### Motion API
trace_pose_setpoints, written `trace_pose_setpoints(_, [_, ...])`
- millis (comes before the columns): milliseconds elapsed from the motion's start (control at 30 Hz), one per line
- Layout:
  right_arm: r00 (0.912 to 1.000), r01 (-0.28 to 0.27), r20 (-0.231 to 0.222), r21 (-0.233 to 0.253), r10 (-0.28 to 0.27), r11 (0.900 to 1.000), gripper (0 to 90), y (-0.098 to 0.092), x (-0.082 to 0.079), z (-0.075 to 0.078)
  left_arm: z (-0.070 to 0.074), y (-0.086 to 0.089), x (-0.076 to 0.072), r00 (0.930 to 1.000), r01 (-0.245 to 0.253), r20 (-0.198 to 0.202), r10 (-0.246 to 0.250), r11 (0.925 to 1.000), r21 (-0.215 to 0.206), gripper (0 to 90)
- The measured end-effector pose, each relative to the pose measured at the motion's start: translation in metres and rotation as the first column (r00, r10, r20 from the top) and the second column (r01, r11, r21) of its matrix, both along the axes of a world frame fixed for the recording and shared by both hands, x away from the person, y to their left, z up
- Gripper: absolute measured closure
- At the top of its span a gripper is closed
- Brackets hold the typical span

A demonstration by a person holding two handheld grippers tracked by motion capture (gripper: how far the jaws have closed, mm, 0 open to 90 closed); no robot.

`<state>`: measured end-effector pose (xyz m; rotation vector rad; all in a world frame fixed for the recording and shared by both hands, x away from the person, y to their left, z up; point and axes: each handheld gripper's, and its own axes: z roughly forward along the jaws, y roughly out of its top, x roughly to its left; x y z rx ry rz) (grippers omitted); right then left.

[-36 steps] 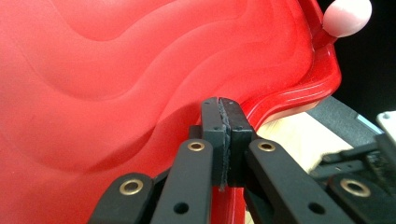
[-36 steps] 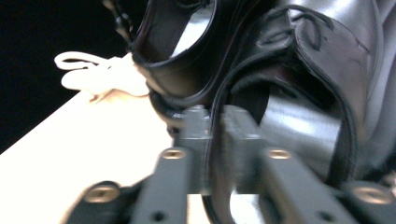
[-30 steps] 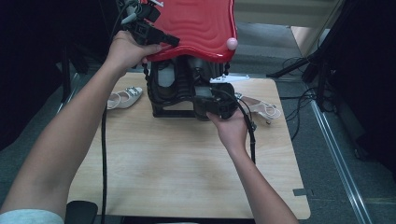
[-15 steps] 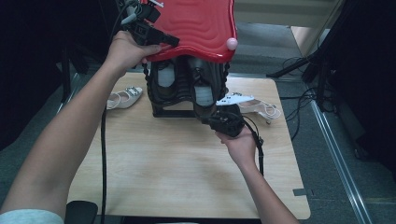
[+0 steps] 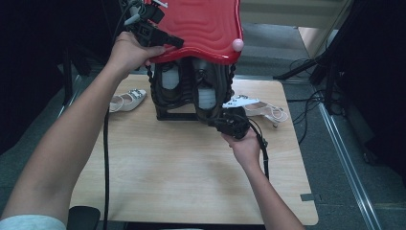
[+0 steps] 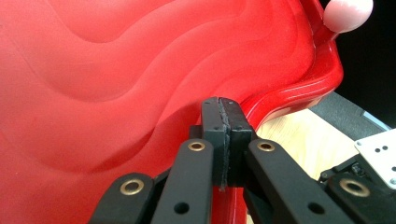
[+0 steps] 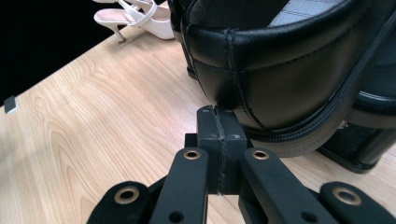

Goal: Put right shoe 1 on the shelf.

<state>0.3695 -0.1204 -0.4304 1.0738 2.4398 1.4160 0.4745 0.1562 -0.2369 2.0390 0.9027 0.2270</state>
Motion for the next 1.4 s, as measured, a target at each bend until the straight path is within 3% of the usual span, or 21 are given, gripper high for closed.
trace_pose_setpoints(233, [0.9992,0.039,0.008,0.003,-0.039,0.999,90.0,0.015,0.008,0.001,0.0,0.0,0.0,1.0,0.0,0.001,0.0,1.0,0.0,90.0])
trace_pose_setpoints(333, [0.9959,0.078,0.046,0.015,-0.078,0.997,90.0,0.021,0.015,0.004,0.0,0.001,-0.001,0.9999,0.005,0.009,-0.005,1.0,0.003,90.0])
trace_pose_setpoints(400, [0.9918,0.117,0.049,0.018,-0.118,0.993,90.0,0.02,0.019,0.008,0.0,0.0,-0.001,0.9999,0.003,0.013,-0.003,1.0,0.007,90.0])
trace_pose_setpoints(467, [0.993,0.114,0.027,0.015,-0.115,0.993,90.0,0.018,0.025,0.01,0.0,-0.001,-0.002,0.9998,-0.003,0.018,0.003,0.9999,0.013,90.0])
trace_pose_setpoints(567, [0.9926,0.115,0.04,-0.013,-0.114,0.993,90.0,0.018,0.027,0.013,0.0,-0.002,-0.002,0.9997,-0.007,0.022,0.007,0.9998,0.017,90.0])
trace_pose_setpoints(600, [0.9905,0.13,0.052,-0.039,-0.128,0.991,90.0,0.018,0.029,0.016,0.0,-0.002,-0.002,0.9997,-0.004,0.024,0.004,0.9998,0.021,90.0])
trace_pose_setpoints(667, [0.9886,0.142,0.057,-0.043,-0.139,0.989,90.0,0.018,0.029,0.017,0.0,-0.002,-0.002,0.9997,-0.003,0.022,0.003,0.9998,0.019,90.0])
trace_pose_setpoints(700, [0.9832,0.173,0.064,-0.028,-0.171,0.984,90.0,0.013,0.032,0.019,0.0,-0.002,-0.002,0.9998,-0.001,0.02,0.001,0.9998,0.02,90.0])
trace_pose_setpoints(733, [0.9832,0.173,0.064,-0.028,-0.171,0.984,90.0,0.013,0.032,0.019,0.0,-0.002,-0.002,0.9998,-0.001,0.02,0.001,0.9998,0.02,90.0])
trace_pose_setpoints(767, [0.9781,0.204,0.044,-0.01,-0.203,0.979,90.0,0.008,0.039,0.018,0.0,-0.002,-0.002,0.9998,0.0,0.021,0.0,0.9998,0.021,90.0])
trace_pose_setpoints(833, [0.9768,0.211,0.038,0.0,-0.211,0.978,90.0,0.007,0.043,0.019,0.0,-0.002,-0.002,0.9997,0.0,0.023,-0.001,0.9998,0.022,90.0])
trace_pose_setpoints(933, [0.9715,0.232,0.057,-0.026,-0.23,0.972,90.0,0.011,0.049,0.021,0.0,-0.002,-0.002,0.9997,-0.001,0.025,0.0,0.9998,0.019,90.0])
trace_pose_setpoints(1000, [0.9676,0.251,0.042,-0.05,-0.249,0.967,90.0,0.012,0.054,0.019,0.0,-0.001,-0.002,0.9997,-0.003,0.024,0.003,0.9998,0.018,90.0])
trace_pose_setpoints(1067, [0.9674,0.252,0.032,-0.049,-0.251,0.966,90.0,0.012,0.056,0.017,0.0,-0.001,-0.002,0.9997,-0.002,0.025,0.002,0.9998,0.019,90.0])
trace_pose_setpoints(1100, [0.9744,0.225,-0.003,-0.016,-0.225,0.974,90.0,0.01,0.056,0.012,0.0,-0.001,-0.003,0.9997,-0.001,0.025,0.0,0.9998,0.019,90.0])
trace_pose_setpoints(1200, [0.9841,0.176,-0.024,0.008,-0.176,0.984,90.0,0.009,0.05,0.01,0.0,0.001,-0.002,0.9998,0.003,0.018,-0.003,0.9999,0.013,90.0])
trace_pose_setpoints(1267, [0.986,0.165,-0.024,0.005,-0.165,0.986,90.0,0.009,0.047,0.01,0.0,0.001,-0.001,0.9999,0.001,0.011,-0.001,1.0,0.009,90.0])
trace_pose_setpoints(1300, [0.9898,0.141,-0.02,0.033,-0.141,0.989,90.0,0.006,0.039,0.011,0.001,0.001,-0.001,1.0,-0.007,-0.002,0.007,1.0,-0.002,89.8])
trace_pose_setpoints(1367, [0.9905,0.136,-0.022,0.039,-0.135,0.99,90.0,0.005,0.036,0.011,0.002,0.002,0.0,1.0,-0.003,-0.005,0.003,0.9998,-0.02,83.9])
trace_pose_setpoints(1400, [0.9928,0.118,-0.026,0.06,-0.117,0.991,87.0,0.002,0.031,0.012,0.006,0.003,-0.001,0.9994,0.012,-0.031,-0.014,0.999,-0.042,79.0])
